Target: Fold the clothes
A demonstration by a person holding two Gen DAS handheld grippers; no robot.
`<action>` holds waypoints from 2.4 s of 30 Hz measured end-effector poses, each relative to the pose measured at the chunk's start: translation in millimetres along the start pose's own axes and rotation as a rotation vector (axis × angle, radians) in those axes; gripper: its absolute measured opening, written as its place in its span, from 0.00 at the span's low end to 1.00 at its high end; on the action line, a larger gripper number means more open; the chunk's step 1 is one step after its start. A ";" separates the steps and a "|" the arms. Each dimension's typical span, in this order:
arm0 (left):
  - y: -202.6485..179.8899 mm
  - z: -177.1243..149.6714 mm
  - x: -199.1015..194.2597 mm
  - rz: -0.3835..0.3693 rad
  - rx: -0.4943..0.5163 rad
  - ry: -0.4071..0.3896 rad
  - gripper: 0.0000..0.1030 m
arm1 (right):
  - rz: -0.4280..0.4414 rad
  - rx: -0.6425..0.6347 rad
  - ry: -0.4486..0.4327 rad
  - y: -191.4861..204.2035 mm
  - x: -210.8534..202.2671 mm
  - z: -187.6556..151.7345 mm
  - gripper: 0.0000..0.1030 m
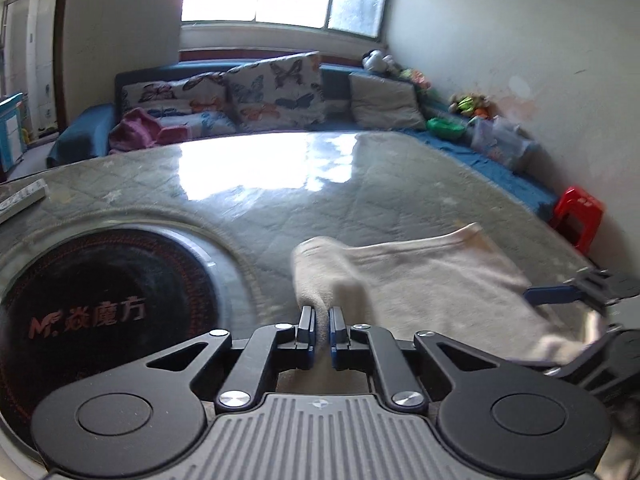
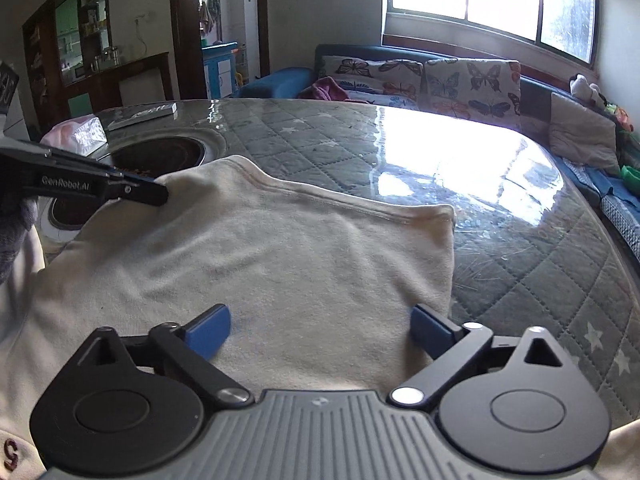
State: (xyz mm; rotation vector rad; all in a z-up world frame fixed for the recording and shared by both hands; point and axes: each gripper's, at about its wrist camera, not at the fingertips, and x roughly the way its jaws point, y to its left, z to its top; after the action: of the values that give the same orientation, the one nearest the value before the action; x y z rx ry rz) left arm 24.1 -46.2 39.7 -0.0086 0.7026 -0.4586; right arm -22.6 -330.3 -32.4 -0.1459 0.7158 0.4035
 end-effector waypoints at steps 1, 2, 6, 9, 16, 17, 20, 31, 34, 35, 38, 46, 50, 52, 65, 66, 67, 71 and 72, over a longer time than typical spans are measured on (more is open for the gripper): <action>-4.5 -0.4 -1.4 -0.018 0.005 -0.003 0.07 | -0.002 0.000 -0.004 0.6 0.4 -0.7 1.00; -9.0 -0.9 -2.7 -0.036 0.009 -0.006 0.07 | -0.004 -0.001 -0.008 1.3 0.9 -1.4 1.00; -27.1 -2.7 -8.2 -0.107 0.027 -0.018 0.08 | 0.001 0.008 -0.014 0.6 1.3 -4.0 1.00; -40.2 -4.2 -11.5 -0.162 0.039 -0.023 0.10 | -0.002 0.003 -0.015 1.7 0.7 -5.0 1.00; -38.1 0.0 -14.5 -0.182 0.027 -0.036 0.29 | -0.001 0.004 -0.018 1.7 -0.1 -6.0 1.00; -35.8 2.0 -13.0 -0.152 0.025 -0.036 0.40 | 0.000 0.005 -0.018 0.9 0.4 -5.7 1.00; -31.9 7.1 -2.2 -0.095 0.022 -0.013 0.44 | 0.000 0.006 -0.018 -1.4 1.0 -5.1 1.00; -32.9 11.3 35.9 -0.091 0.019 0.059 0.16 | 0.000 0.005 -0.018 -0.2 0.4 -4.6 1.00; -25.8 14.6 30.9 -0.086 -0.003 0.036 0.09 | 0.000 0.006 -0.018 -0.3 0.7 -4.3 1.00; -21.9 16.9 25.5 -0.071 -0.005 0.010 0.09 | 0.001 0.006 -0.018 -0.2 0.7 -4.2 1.00; -5.7 26.5 11.8 0.001 -0.008 -0.055 0.08 | 0.000 0.006 -0.018 0.1 1.5 -3.9 1.00; 50.7 36.3 11.3 0.171 -0.061 -0.071 0.08 | 0.004 0.007 -0.017 -1.4 1.7 -3.4 1.00; 64.6 29.8 20.8 0.205 -0.074 -0.035 0.09 | 0.006 0.007 -0.015 -2.5 1.9 -2.1 1.00; 67.4 26.5 25.5 0.214 -0.079 -0.018 0.09 | 0.008 0.007 -0.013 -3.1 1.9 -1.5 1.00; 74.3 18.1 36.0 0.209 -0.106 0.021 0.13 | 0.175 0.059 0.019 -15.8 -5.4 24.7 1.00; 74.7 18.0 36.0 0.207 -0.108 0.021 0.13 | 0.191 0.065 0.024 -16.7 -4.0 29.6 1.00; 74.7 17.9 36.1 0.207 -0.109 0.021 0.13 | 0.206 0.071 0.029 -17.6 -2.6 34.5 1.00; 75.4 19.2 37.2 0.205 -0.109 0.023 0.14 | 0.212 0.058 0.029 -16.0 10.8 49.0 1.00; 75.7 19.6 37.6 0.204 -0.109 0.024 0.14 | 0.209 0.056 0.029 -16.3 14.1 50.6 1.00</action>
State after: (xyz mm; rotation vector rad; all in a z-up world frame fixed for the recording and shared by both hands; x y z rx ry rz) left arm 92.0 3.7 19.3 -0.0339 0.7429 -0.2249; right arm 24.4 -327.4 -4.0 -0.0240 0.7725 0.5811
